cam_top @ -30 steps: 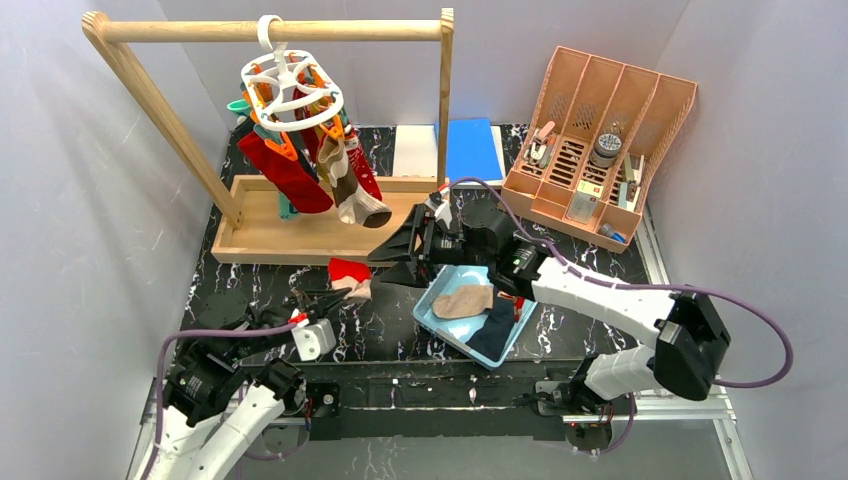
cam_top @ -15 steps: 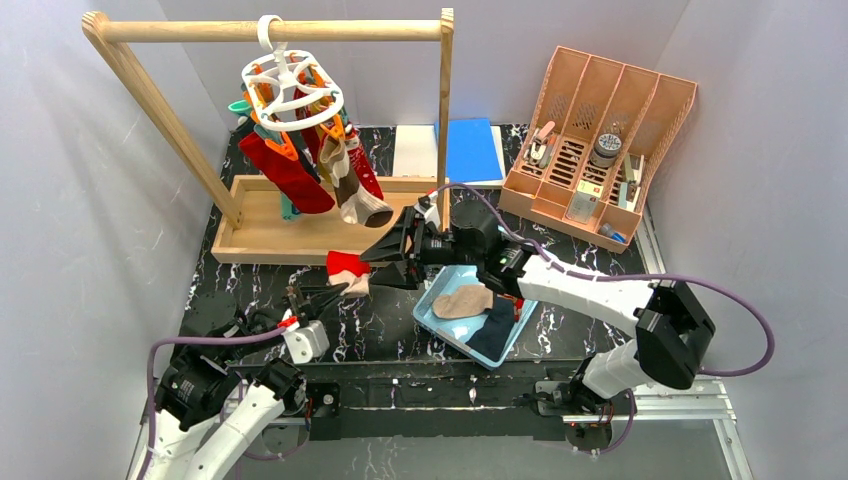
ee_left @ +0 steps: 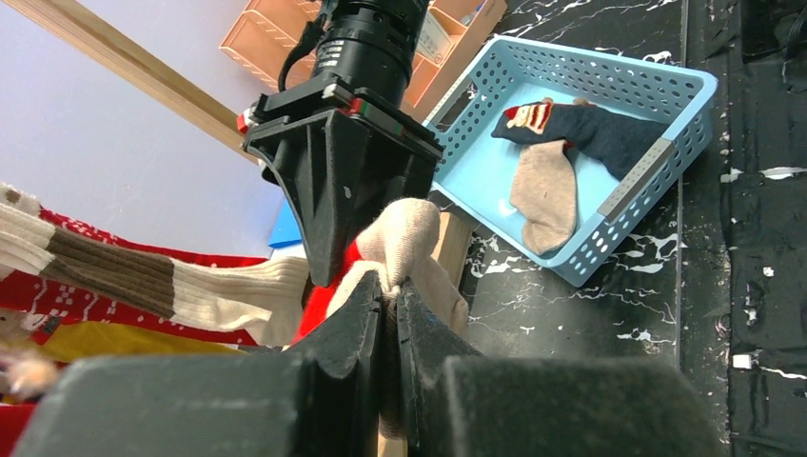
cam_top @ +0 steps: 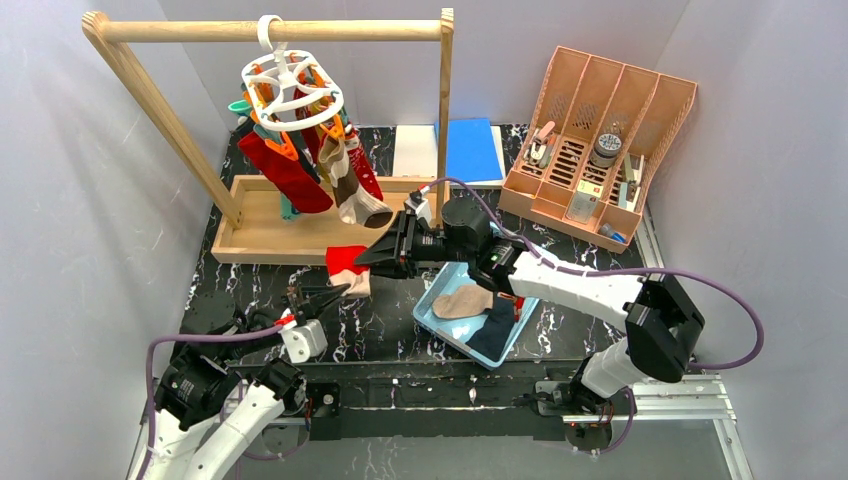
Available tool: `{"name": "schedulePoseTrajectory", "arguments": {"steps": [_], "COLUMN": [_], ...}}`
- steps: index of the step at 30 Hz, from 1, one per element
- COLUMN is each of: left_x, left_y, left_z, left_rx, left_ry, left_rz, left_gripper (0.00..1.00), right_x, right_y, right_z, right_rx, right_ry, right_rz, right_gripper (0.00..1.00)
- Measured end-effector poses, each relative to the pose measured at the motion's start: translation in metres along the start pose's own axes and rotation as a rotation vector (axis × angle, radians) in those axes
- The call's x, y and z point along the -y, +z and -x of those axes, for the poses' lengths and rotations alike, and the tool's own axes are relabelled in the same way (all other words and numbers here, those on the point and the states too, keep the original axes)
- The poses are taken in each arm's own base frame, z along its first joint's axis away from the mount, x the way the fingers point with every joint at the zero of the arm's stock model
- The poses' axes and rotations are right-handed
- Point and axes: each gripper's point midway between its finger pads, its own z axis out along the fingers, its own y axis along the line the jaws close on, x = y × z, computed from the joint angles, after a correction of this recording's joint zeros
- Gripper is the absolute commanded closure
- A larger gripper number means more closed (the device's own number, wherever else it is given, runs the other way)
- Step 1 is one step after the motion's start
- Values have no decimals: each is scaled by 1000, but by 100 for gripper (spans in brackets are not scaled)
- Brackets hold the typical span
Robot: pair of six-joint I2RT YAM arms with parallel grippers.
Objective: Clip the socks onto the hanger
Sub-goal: Pick up the sock from the bin.
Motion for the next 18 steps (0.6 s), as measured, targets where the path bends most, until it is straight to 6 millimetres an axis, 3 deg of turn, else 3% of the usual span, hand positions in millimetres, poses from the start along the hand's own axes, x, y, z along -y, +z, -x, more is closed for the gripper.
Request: {"name": "schedulePoseTrajectory", "arguments": {"steps": [2,4,5,6,7,12,18], "left_x": [1,2,2,3,3,2,-13], "left_y": [0,0,0,0,0,0,-2], "left_z": [0,1,1,1,1,0,-3], "left_rx": [3,4,4,5,6,-3,-15], "left_ry": [-9,-22,-30,-57,-71,-230,-526], "left_rz": [-3,-4,-4,-3,1,45,197], "left_gripper": [98,74,57,18,4,2,2], "right_x": [-4,-7,-8,-9,-10,-13,-38], "right_y": [0,1,1,1,1,-15,-73], "right_z": [1,3,4,6,7,9,1], "right_rx": [5,16,21,31,39,81,132], "right_ry": [-23,-53,-79,-113,-146,-452,-1012], "right_rz": [10,18,20,21,20,-21,-35], "right_gripper": [96,99,99,99,99,99,99]}}
